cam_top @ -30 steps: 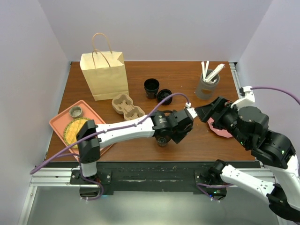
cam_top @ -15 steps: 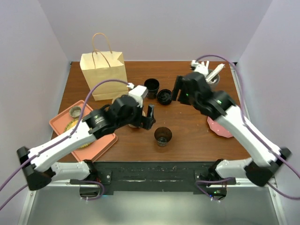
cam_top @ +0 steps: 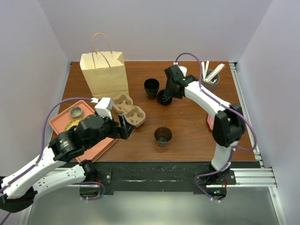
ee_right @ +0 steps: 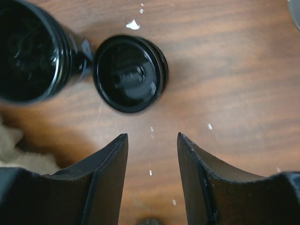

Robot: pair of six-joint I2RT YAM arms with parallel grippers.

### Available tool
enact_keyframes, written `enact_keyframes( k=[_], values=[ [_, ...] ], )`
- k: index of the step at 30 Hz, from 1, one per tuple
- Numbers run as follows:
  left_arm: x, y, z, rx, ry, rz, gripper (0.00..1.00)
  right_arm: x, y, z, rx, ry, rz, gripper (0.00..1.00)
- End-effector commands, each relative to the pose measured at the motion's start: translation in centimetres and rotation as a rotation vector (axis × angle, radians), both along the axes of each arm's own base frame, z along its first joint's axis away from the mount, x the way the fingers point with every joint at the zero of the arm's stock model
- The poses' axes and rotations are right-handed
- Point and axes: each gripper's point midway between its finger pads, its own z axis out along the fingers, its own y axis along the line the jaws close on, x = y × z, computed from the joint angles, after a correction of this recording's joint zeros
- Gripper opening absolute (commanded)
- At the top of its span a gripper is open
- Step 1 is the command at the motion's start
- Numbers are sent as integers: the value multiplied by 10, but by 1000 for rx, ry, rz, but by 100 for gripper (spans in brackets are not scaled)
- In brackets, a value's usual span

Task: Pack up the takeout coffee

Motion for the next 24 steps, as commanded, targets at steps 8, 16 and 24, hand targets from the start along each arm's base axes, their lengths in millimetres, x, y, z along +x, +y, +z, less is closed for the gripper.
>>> enact_keyframes(
  k=[8,16,24],
  values=[
    [15,24,8,106,-56,109,100,53,-3,2,-89,-52,-6,46],
    [22,13,7,143,-47,87,100,61,-13,-24,-122,9,-20,44],
    [23,12,11,139,-61,84,100,65,-12,-42,-108,42,-14,40]
  ],
)
